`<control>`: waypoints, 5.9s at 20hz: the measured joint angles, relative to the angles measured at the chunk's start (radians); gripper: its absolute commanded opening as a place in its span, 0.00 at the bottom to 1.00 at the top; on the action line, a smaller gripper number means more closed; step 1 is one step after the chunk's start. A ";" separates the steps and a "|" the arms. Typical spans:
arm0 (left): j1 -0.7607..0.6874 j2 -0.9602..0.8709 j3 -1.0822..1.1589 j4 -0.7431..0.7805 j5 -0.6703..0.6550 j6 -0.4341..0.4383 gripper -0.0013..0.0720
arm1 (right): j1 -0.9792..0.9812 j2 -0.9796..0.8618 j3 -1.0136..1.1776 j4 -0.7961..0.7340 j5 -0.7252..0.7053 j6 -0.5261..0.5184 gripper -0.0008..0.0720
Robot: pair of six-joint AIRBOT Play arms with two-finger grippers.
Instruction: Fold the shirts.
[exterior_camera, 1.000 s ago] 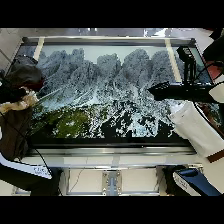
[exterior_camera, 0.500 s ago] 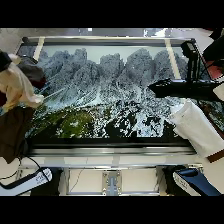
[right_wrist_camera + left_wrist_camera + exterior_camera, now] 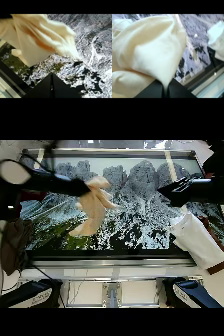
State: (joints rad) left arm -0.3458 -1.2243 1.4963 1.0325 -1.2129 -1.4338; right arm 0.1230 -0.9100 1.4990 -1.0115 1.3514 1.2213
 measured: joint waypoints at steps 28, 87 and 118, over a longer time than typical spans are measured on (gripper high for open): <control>0.152 -0.060 -0.498 0.132 0.126 -0.507 0.92 | 0.097 -0.562 -0.292 -0.144 -0.180 0.126 0.77; 0.337 0.245 -0.390 0.191 0.183 0.253 0.03 | 0.108 -0.290 0.035 -0.223 0.008 0.103 0.03; 0.480 -0.201 -0.298 0.166 0.668 0.200 0.03 | 0.108 -0.673 -0.144 -0.030 -0.738 0.205 0.58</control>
State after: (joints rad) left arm 0.1341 -1.4250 1.1988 1.1984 -0.5453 -1.2339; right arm 0.2310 -1.5829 1.3552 -1.0416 0.6132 1.4261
